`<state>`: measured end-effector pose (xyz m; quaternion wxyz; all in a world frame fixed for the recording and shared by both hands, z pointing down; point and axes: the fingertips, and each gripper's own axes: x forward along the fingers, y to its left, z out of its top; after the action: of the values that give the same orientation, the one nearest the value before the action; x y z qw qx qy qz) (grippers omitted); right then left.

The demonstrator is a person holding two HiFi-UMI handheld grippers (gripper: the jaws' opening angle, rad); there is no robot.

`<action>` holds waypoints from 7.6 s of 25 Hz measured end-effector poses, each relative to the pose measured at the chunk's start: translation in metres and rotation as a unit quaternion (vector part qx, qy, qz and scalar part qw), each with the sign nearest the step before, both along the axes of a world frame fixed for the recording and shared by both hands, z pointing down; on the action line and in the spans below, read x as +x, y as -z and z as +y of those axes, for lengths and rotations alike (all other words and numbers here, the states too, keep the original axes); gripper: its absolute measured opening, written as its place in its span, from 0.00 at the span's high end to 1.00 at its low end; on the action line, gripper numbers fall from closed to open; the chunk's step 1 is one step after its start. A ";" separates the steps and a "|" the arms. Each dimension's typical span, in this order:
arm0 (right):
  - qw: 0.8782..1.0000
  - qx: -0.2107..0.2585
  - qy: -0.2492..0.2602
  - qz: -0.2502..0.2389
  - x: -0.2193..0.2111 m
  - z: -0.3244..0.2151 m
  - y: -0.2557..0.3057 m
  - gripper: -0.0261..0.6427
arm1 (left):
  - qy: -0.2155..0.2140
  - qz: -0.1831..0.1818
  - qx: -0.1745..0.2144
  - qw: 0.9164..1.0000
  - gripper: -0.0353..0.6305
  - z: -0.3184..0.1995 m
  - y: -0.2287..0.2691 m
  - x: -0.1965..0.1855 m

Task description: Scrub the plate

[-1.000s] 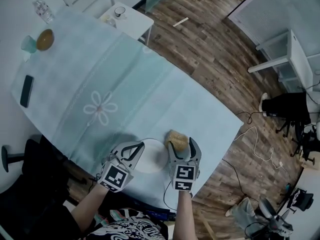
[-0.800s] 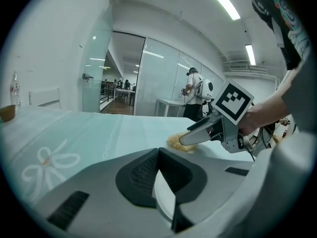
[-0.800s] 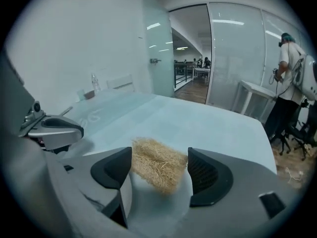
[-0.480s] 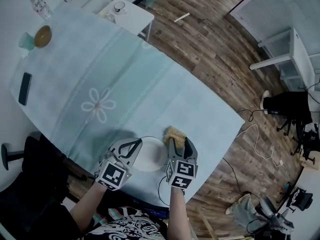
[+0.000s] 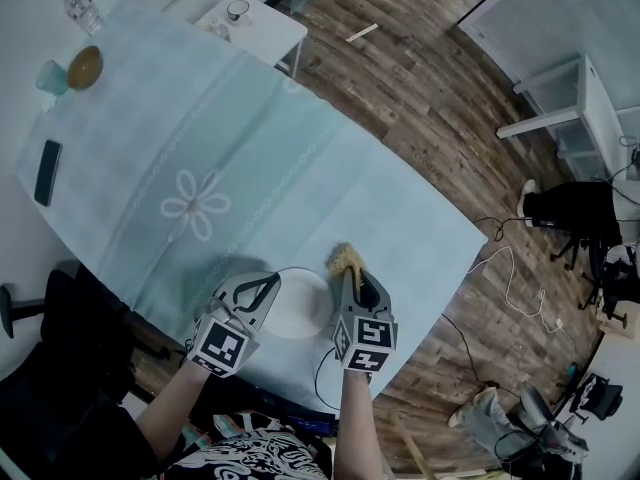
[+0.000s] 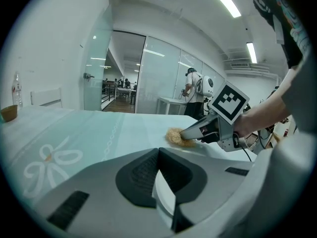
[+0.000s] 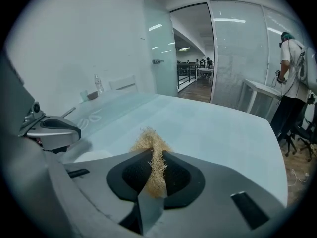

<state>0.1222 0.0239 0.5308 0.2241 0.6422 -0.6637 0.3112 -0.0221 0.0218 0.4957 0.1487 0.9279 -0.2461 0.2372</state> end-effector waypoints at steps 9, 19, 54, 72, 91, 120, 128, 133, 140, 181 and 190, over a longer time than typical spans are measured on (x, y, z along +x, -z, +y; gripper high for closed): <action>0.999 0.032 -0.010 -0.006 0.004 0.003 0.024 0.87 | -0.021 0.017 0.006 1.000 0.91 0.009 0.004 -0.001; 0.999 0.054 -0.007 0.002 0.000 0.021 0.043 0.87 | -0.017 0.009 0.020 1.000 0.91 0.010 0.008 -0.010; 0.994 0.070 0.078 0.021 -0.066 0.062 0.032 0.87 | 0.024 -0.065 -0.097 0.993 0.84 0.028 -0.037 -0.048; 0.997 0.042 0.066 -0.006 -0.063 0.072 0.002 0.87 | 0.040 0.057 -0.261 0.963 0.82 0.023 -0.023 -0.043; 0.997 0.042 0.067 0.004 -0.066 0.070 0.004 0.87 | 0.006 0.109 -0.371 0.922 0.82 0.034 -0.022 -0.035; 0.995 0.026 0.097 0.026 -0.083 0.042 0.004 0.87 | 0.006 0.086 -0.432 0.898 0.93 0.041 -0.040 -0.033; 0.992 0.027 0.121 0.018 -0.094 0.035 0.005 0.87 | 0.008 0.080 -0.431 0.899 0.93 0.042 -0.042 -0.033; 0.989 0.031 0.141 0.007 -0.106 0.033 0.008 0.87 | 0.012 0.083 -0.433 0.898 0.93 0.041 -0.041 -0.033; 0.982 0.034 0.184 -0.012 -0.133 0.040 0.011 0.87 | 0.016 0.077 -0.424 0.902 0.93 0.039 -0.042 -0.035; 0.975 -0.003 0.221 0.031 -0.106 0.080 0.006 0.87 | 0.045 0.073 -0.436 0.896 0.93 0.032 -0.049 -0.040; 0.979 0.000 0.200 0.047 -0.094 0.073 0.006 0.87 | 0.045 0.072 -0.434 0.897 0.93 0.031 -0.047 -0.040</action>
<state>0.0285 0.0973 0.5246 0.3129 0.5100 -0.7675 0.2300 -0.0617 0.0524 0.5424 0.5649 0.7736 -0.1487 0.2457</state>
